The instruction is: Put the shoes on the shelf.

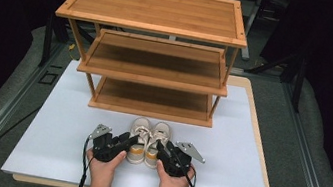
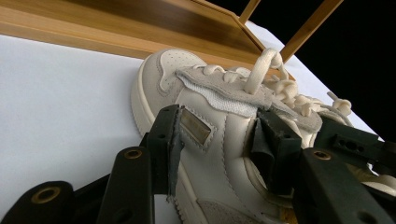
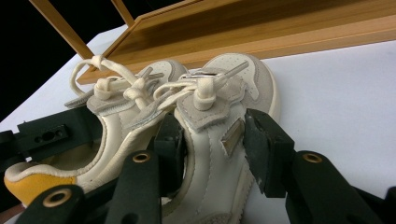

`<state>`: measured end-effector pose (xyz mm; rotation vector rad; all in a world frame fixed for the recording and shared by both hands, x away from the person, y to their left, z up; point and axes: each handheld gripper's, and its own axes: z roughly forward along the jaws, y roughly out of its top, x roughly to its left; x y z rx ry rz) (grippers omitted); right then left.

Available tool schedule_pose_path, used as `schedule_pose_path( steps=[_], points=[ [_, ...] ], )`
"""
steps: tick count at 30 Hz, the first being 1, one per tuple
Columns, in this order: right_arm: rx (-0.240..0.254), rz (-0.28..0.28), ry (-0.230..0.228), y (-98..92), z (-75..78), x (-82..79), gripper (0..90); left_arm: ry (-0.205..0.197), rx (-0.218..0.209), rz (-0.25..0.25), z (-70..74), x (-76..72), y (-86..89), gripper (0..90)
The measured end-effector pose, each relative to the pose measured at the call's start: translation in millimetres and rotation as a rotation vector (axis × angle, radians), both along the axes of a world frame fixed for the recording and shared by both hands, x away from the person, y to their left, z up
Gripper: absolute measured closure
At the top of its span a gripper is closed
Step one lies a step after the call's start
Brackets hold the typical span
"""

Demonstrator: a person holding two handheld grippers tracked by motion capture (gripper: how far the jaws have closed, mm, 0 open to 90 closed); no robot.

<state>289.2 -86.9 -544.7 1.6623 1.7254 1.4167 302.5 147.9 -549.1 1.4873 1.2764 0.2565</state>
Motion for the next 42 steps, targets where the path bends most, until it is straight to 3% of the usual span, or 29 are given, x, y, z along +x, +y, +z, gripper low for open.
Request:
schedule_pose_path(
  steps=[3,8,9,10,11,12,13,18,19,20,27,42],
  points=[
    [0.012,0.025,-0.002,-0.8,0.6,-0.3,59.3,0.000,-0.001,-0.001,1.0,-0.7,0.9,55.1],
    [0.001,0.005,-0.014,0.9,5.7,-1.1,59.4,-0.008,-0.010,0.004,6.4,-2.3,2.2,55.2],
    [0.023,0.051,-0.015,-0.9,6.8,-1.3,59.4,-0.010,-0.011,0.001,8.0,-2.1,2.9,55.2],
    [-0.006,-0.014,-0.020,2.2,8.4,-0.9,59.4,-0.012,-0.013,0.002,9.0,-2.1,2.9,55.2],
    [0.030,0.064,-0.019,-1.3,9.4,-1.1,59.4,-0.014,-0.012,0.001,10.6,-2.2,3.3,55.2],
    [0.045,0.091,-0.022,-2.4,10.9,-1.1,59.4,-0.016,-0.012,0.000,11.8,-2.1,3.5,55.2],
    [0.013,0.024,-0.029,0.9,12.0,-0.9,59.4,-0.016,-0.015,0.000,12.7,-1.9,3.5,55.2],
    [0.003,0.014,-0.030,1.9,17.5,-1.1,59.4,-0.015,-0.016,-0.001,18.1,-1.9,4.3,55.3],
    [0.021,0.057,-0.024,0.3,19.3,-1.3,59.4,-0.018,-0.017,-0.001,19.5,-1.6,4.6,55.3],
    [0.008,0.025,-0.031,2.2,20.7,-0.8,59.4,-0.017,-0.017,-0.003,20.5,-1.5,5.1,55.3],
    [0.008,0.016,-0.031,3.0,32.1,-1.1,59.2,-0.026,-0.027,-0.007,31.6,-1.3,7.1,55.2],
    [0.026,0.027,-0.061,4.6,55.0,-1.5,59.3,-0.049,-0.029,-0.009,55.4,-1.7,10.0,55.3]
  ],
)
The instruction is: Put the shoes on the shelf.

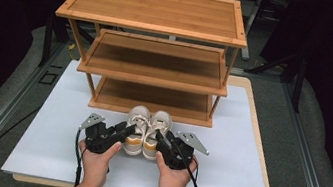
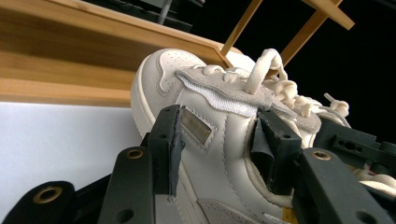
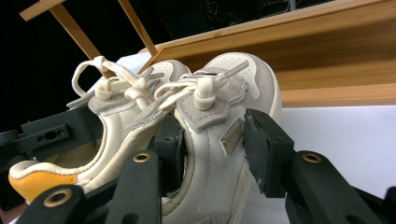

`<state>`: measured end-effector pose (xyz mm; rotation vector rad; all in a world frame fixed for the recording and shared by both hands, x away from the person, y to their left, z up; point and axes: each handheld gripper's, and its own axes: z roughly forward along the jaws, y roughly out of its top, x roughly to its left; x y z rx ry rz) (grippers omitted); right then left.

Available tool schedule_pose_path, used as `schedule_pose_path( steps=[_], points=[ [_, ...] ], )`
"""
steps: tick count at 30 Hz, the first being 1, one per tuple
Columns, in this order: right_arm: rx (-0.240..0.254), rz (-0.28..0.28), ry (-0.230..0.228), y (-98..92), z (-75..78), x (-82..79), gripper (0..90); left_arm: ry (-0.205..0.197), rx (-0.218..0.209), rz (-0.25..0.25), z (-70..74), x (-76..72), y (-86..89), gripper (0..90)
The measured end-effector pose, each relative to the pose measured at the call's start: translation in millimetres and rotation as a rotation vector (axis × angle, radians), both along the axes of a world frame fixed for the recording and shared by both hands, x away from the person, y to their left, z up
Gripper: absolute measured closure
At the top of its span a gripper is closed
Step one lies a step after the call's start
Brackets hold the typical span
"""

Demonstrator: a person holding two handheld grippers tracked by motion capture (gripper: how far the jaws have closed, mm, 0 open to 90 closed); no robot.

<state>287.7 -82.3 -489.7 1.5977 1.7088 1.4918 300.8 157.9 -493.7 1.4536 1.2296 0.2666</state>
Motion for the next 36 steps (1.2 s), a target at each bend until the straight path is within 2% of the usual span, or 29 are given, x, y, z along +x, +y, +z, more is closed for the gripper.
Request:
schedule_pose_path(
  steps=[2,3,4,8,12,13,16,17,18,21,23,28,36],
  points=[
    [-0.006,0.005,0.009,-0.8,3.0,-0.1,59.3,0.001,-0.003,0.000,2.5,1.1,0.6,55.3],
    [0.005,-0.003,-0.007,0.0,2.9,1.1,59.3,0.002,-0.006,0.001,3.4,1.4,0.9,55.3],
    [0.004,0.012,0.013,-1.2,4.7,0.4,59.3,0.000,-0.008,0.002,5.8,1.6,1.0,55.3],
    [0.007,-0.005,-0.012,0.2,11.3,0.5,59.2,-0.010,-0.009,-0.003,11.2,1.5,1.1,55.3],
    [-0.002,0.006,0.002,-0.8,17.4,-0.5,59.2,-0.009,-0.009,-0.006,16.3,1.2,1.4,55.3],
    [-0.009,-0.008,-0.001,0.1,18.4,-0.5,59.2,-0.012,-0.009,-0.004,17.2,1.1,1.5,55.4],
    [-0.007,-0.002,-0.012,1.4,20.7,0.5,59.2,-0.012,-0.012,-0.001,19.0,1.0,2.2,55.3],
    [-0.009,0.014,0.003,0.5,22.4,-0.2,59.2,-0.011,-0.012,-0.001,19.6,0.9,2.4,55.4],
    [-0.004,-0.002,-0.012,1.9,22.3,0.6,59.2,-0.012,-0.011,-0.002,20.1,1.1,2.8,55.4],
    [-0.010,0.010,0.004,1.5,25.3,-0.1,59.2,-0.012,-0.013,-0.002,22.5,1.1,3.4,55.4],
    [-0.008,0.000,-0.008,2.6,26.5,0.5,59.2,-0.015,-0.013,-0.003,24.0,1.2,3.8,55.4],
    [-0.015,-0.001,0.000,3.5,32.8,0.1,59.2,-0.015,-0.017,-0.003,30.0,1.2,6.0,55.4],
    [0.000,0.004,-0.020,6.3,43.6,0.5,59.2,-0.027,-0.014,-0.004,44.1,1.2,9.0,55.4]
  ],
)
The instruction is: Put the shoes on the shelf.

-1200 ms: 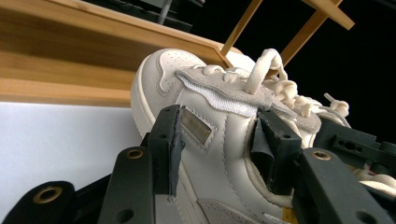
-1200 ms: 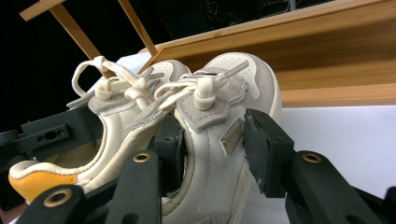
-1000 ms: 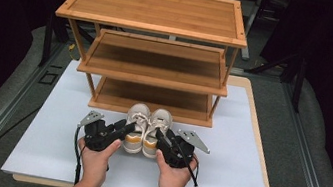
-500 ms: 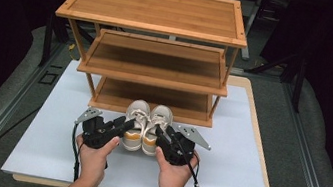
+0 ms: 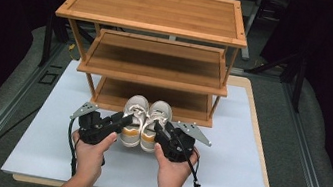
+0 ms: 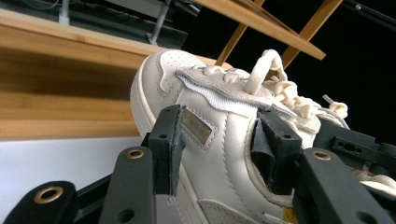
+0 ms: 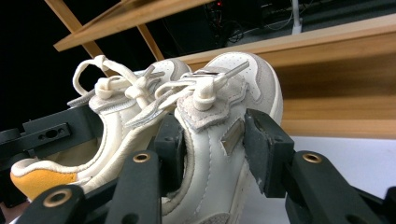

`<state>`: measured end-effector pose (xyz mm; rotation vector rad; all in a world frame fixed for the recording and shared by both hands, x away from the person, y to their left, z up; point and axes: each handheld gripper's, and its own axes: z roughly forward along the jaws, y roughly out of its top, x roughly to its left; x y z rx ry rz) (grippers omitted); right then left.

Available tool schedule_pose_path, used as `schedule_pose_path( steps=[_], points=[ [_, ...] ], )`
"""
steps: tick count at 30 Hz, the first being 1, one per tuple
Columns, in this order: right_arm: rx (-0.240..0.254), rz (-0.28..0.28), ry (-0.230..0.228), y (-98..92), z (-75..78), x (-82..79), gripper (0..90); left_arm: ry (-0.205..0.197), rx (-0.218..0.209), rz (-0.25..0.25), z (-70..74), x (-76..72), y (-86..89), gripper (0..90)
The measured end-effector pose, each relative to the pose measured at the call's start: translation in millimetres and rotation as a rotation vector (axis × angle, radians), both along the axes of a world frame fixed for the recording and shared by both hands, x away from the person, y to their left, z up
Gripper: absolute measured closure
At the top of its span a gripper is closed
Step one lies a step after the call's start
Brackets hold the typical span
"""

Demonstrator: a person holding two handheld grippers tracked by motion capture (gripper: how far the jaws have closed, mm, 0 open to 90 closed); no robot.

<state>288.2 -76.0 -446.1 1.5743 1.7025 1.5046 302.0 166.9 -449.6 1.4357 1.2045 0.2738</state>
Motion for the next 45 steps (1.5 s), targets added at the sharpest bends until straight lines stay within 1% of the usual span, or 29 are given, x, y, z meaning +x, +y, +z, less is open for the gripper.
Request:
schedule_pose_path(
  steps=[1,2,6,7,8,9,10,11,12,13,14,15,16,17,20,22,24,25,27,28,29,32,35,37,40,41,42,43,45],
  points=[
    [-0.006,0.011,0.010,-0.6,2.9,-0.5,59.2,-0.006,-0.001,0.001,2.2,0.1,0.4,55.4],
    [-0.011,-0.003,0.001,0.7,5.2,-0.2,59.2,-0.009,-0.002,0.002,4.6,-0.1,0.7,55.4],
    [-0.011,0.012,-0.009,2.0,15.6,0.1,59.2,-0.024,-0.004,0.007,14.1,0.3,2.5,55.4],
    [-0.007,0.001,-0.026,3.0,17.1,1.1,59.2,-0.028,-0.006,0.007,16.7,0.7,2.8,55.4],
    [-0.012,-0.003,-0.026,3.3,19.8,0.9,59.2,-0.027,-0.005,0.005,18.3,0.8,2.9,55.4],
    [-0.004,0.026,-0.020,2.1,21.5,0.6,59.2,-0.028,-0.002,0.006,20.4,1.1,3.0,55.4],
    [-0.007,-0.004,-0.027,3.5,22.6,1.1,59.2,-0.029,-0.003,0.005,22.2,1.5,2.8,55.4],
    [-0.003,0.008,-0.024,2.7,24.1,1.2,59.2,-0.028,-0.001,0.003,24.0,1.8,3.0,55.4],
    [0.005,0.002,-0.034,3.1,24.9,1.9,59.2,-0.027,0.000,0.003,25.7,2.1,2.9,55.4],
    [-0.001,0.008,-0.020,1.9,27.0,1.3,59.2,-0.026,0.000,-0.001,27.3,2.7,2.7,55.4],
    [0.001,-0.004,-0.029,2.3,27.6,1.9,59.2,-0.025,0.002,-0.002,29.3,3.2,2.8,55.4],
    [0.007,0.003,-0.031,1.6,28.8,2.5,59.2,-0.026,0.001,-0.003,30.8,3.5,2.6,55.4],
    [-0.003,-0.004,-0.019,0.9,30.7,2.0,59.2,-0.028,0.002,-0.005,32.4,3.5,2.3,55.4],
    [0.013,-0.002,-0.036,1.0,31.4,2.8,59.2,-0.033,0.003,-0.004,34.0,3.6,1.7,55.4],
    [0.002,0.010,-0.029,-0.6,37.0,2.3,59.3,-0.035,0.005,-0.006,38.3,4.0,0.8,55.4],
    [0.008,0.005,-0.044,-0.3,39.5,4.0,59.2,-0.035,-0.002,-0.003,40.8,5.1,1.2,55.4],
    [0.003,0.027,-0.024,-2.0,43.3,4.2,59.3,-0.030,-0.009,0.000,43.4,6.1,1.1,55.3],
    [-0.005,0.003,-0.031,-0.6,44.5,5.2,59.3,-0.032,-0.005,0.002,45.2,6.3,0.6,55.3],
    [-0.004,0.019,-0.032,-0.7,47.3,6.6,59.3,-0.036,0.000,0.006,48.2,6.1,0.2,55.3],
    [-0.002,0.015,-0.045,-0.3,48.4,7.9,59.3,-0.037,-0.001,0.008,49.3,6.2,-0.1,55.3],
    [-0.012,0.013,-0.036,-0.8,49.9,7.6,59.3,-0.038,0.001,0.007,50.7,6.5,-0.1,55.4],
    [-0.003,0.023,-0.048,-1.7,53.2,9.0,59.3,-0.047,0.005,0.007,55.2,7.3,-1.2,55.3],
    [-0.023,0.019,-0.055,-2.1,58.7,10.3,59.3,-0.057,0.010,0.005,60.4,8.7,-1.9,55.4],
    [-0.021,0.031,-0.059,-3.1,62.6,11.5,59.3,-0.058,0.003,0.004,63.4,10.3,-2.2,55.4],
    [-0.022,0.030,-0.060,-4.6,68.4,12.9,59.3,-0.067,0.004,0.004,68.3,11.9,-3.7,55.4],
    [-0.016,0.025,-0.073,-4.4,68.6,13.6,59.3,-0.069,0.006,0.003,69.7,12.6,-4.1,55.4],
    [-0.029,0.017,-0.062,-4.9,70.1,13.3,59.3,-0.069,0.009,0.003,71.0,13.5,-4.5,55.3],
    [-0.018,0.024,-0.075,-5.1,69.9,14.8,59.4,-0.066,0.010,0.002,71.9,14.7,-4.8,55.3],
    [-0.015,0.028,-0.068,-6.0,71.2,16.9,59.3,-0.063,0.003,0.002,72.8,17.8,-5.2,55.4]
  ],
)
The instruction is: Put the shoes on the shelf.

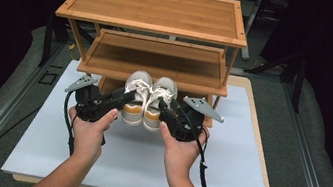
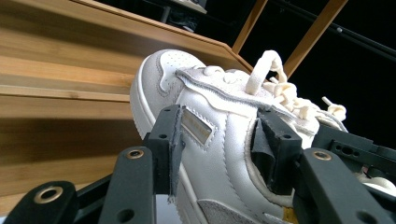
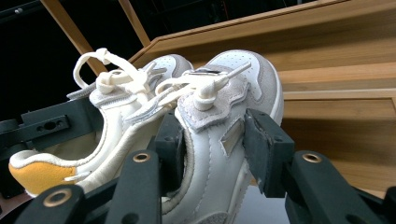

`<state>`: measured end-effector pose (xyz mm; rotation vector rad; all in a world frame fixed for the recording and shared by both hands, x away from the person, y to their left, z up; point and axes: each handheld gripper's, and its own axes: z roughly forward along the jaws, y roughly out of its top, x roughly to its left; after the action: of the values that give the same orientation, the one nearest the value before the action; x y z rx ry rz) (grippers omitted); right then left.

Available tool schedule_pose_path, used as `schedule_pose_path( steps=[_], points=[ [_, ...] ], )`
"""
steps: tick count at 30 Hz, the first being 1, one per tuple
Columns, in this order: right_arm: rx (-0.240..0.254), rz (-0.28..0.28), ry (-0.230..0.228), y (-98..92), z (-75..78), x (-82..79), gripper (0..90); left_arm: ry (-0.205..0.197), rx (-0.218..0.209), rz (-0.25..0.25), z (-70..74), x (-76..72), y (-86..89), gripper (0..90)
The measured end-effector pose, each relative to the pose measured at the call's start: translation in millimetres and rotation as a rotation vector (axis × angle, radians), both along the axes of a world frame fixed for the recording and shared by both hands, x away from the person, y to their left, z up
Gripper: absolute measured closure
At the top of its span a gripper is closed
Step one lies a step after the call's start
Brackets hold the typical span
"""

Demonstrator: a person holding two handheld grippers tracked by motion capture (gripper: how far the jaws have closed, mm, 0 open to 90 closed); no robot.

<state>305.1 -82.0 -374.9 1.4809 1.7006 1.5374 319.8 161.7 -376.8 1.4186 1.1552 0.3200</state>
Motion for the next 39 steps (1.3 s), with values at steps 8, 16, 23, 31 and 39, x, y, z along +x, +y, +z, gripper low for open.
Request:
schedule_pose_path(
  steps=[8,16,23,31,39],
  points=[
    [-0.006,0.002,0.008,-1.6,4.3,11.6,59.3,0.011,-0.006,0.001,3.5,11.9,-0.9,55.3],
    [-0.009,0.002,0.008,-3.0,9.0,24.1,59.3,0.006,-0.002,0.007,8.4,23.0,-3.4,55.4],
    [-0.012,0.015,0.005,-4.8,18.2,41.8,59.3,-0.005,-0.002,0.019,15.8,38.9,-4.6,55.4],
    [-0.017,0.007,0.003,-6.2,24.2,67.4,59.4,0.006,-0.011,0.012,19.6,63.3,-5.7,55.4],
    [-0.031,-0.007,0.019,-3.9,25.0,81.2,59.3,0.015,0.004,0.012,20.5,79.7,-6.3,55.4]
  ],
)
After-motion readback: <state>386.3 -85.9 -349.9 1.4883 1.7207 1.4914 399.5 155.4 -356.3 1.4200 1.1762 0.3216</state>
